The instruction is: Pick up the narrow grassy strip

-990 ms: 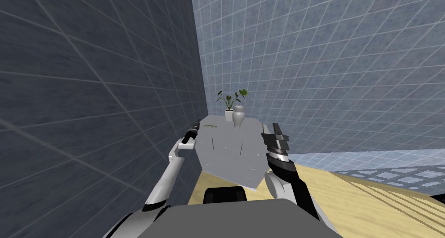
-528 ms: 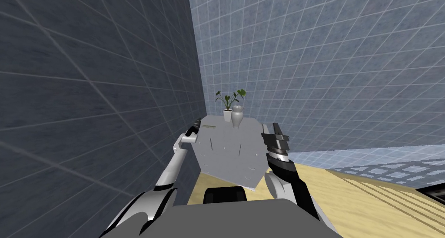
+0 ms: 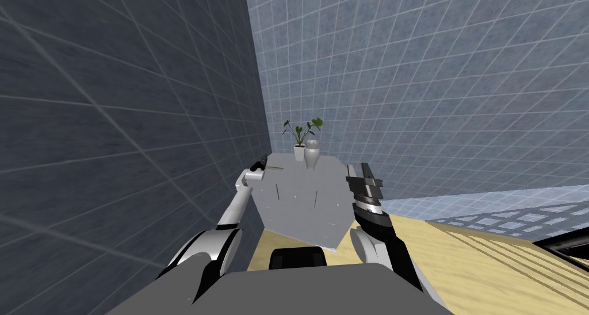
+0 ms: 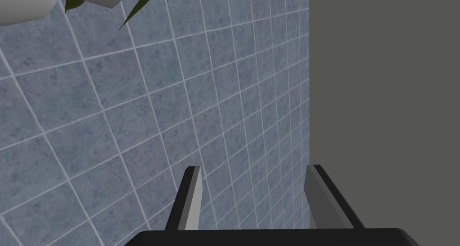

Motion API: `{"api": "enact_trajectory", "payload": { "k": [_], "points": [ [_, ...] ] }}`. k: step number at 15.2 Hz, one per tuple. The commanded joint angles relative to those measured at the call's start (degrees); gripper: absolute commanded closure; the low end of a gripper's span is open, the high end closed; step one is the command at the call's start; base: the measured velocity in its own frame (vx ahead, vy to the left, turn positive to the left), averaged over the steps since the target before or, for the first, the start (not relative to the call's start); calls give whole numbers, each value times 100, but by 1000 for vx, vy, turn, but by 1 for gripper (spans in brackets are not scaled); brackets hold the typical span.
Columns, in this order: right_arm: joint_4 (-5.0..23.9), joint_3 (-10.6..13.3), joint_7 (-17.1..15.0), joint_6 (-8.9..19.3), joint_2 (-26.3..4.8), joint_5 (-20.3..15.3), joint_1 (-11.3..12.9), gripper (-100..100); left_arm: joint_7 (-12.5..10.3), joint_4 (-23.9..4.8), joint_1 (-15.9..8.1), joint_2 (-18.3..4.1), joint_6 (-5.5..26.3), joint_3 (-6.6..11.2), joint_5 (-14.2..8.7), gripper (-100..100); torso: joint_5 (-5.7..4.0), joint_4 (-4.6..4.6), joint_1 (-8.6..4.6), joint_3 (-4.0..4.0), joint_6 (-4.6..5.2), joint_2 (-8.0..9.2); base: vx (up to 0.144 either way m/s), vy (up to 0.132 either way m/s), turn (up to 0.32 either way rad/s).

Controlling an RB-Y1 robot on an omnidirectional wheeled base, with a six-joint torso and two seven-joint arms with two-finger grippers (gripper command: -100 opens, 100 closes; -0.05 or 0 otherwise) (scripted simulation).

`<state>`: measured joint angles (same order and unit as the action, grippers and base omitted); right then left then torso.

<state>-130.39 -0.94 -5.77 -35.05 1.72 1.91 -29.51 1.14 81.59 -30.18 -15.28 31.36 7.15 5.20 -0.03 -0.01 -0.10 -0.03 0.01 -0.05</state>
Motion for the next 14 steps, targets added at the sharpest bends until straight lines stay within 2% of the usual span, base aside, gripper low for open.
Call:
{"api": "enact_trajectory", "payload": {
  "k": [1,3,4,6,7,8,9,11,12,14],
  "points": [
    [0,0,0,0,0,0,0,0,30,-226,-286,-17,286,22,-4,-100,0,0,0,0,0,0,13,-21,-60],
    [0,0,0,0,0,0,0,0,30,-226,-335,-17,438,22,-4,-100,0,0,-1,0,-1,-1,11,-11,-19],
    [0,0,0,0,0,0,0,0,66,-503,-582,-33,612,58,0,-100,0,0,2,0,-2,1,13,-14,-46],
    [0,0,0,0,0,0,0,0,66,-568,-737,-33,852,58,0,-100,0,0,0,0,0,-1,13,-14,-49],
    [0,0,0,0,0,0,0,0,66,-568,-737,-33,868,58,0,-100,0,0,1,0,-1,0,7,-5,-2],
    [0,0,0,0,0,0,0,0,102,-811,-973,-45,1076,93,2,-100,1,0,3,1,-2,2,9,-9,-51],
    [0,0,0,0,0,0,0,0,102,-912,-1087,-45,1177,93,2,-100,0,0,3,1,0,1,13,-12,-67],
    [0,0,0,0,0,0,0,0,102,-912,-1132,-45,1297,93,2,-100,0,0,2,0,-2,1,8,-9,-10],
    [0,0,0,0,0,0,0,0,138,-1157,-1367,-53,1508,127,5,-100,1,0,3,1,-3,2,9,-15,-41],
    [0,0,0,0,0,0,0,0,138,-1256,-1517,-53,1717,127,5,-100,0,0,-1,1,0,1,12,-14,-45]
  ]
}}
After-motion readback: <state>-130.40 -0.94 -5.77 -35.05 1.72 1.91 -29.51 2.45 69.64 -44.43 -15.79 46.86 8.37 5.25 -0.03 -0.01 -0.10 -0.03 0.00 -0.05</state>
